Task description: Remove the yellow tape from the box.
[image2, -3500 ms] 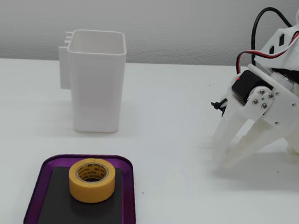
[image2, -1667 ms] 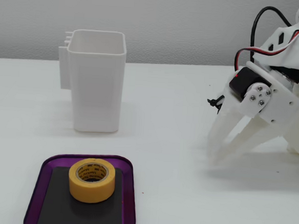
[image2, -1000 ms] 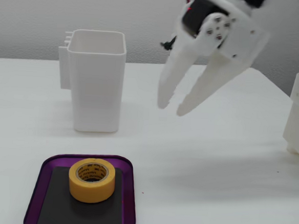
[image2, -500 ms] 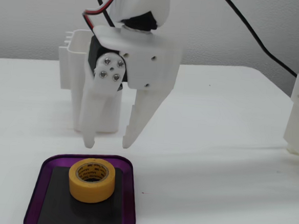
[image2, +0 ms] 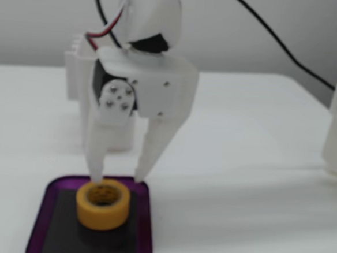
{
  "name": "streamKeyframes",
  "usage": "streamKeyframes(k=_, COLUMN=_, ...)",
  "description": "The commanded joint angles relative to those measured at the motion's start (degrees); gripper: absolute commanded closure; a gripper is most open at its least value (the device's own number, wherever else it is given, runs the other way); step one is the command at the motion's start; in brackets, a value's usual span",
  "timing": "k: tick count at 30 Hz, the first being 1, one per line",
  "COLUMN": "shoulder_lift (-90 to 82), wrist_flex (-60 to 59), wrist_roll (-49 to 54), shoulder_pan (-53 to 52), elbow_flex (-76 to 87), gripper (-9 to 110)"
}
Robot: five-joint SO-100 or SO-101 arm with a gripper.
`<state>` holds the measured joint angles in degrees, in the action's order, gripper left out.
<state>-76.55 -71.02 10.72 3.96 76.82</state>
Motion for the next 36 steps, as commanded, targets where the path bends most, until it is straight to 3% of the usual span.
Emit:
streamKeyframes(k=1, shoulder_lift=-0.4, wrist_flex=1.9, wrist_roll=0.0, shoulder_pan=-0.1, elbow_flex=0.5, gripper=87)
streamKeyframes(k=20, shoulder_lift=-0.4, wrist_flex=9.4, wrist_roll=0.2, shoulder_pan=-0.1, elbow_flex=7.9, gripper=88)
streamKeyframes(k=27, shoulder_lift=-0.4, wrist_flex=15.3, wrist_roll=0.4, shoulder_pan=-0.1, elbow_flex=13.5, gripper=95)
streamKeyframes(k=36, shoulder_lift=-1.0, wrist_flex=14.4, wrist_roll=-0.3, shoulder_pan=-0.1, elbow_flex=13.1, gripper=102)
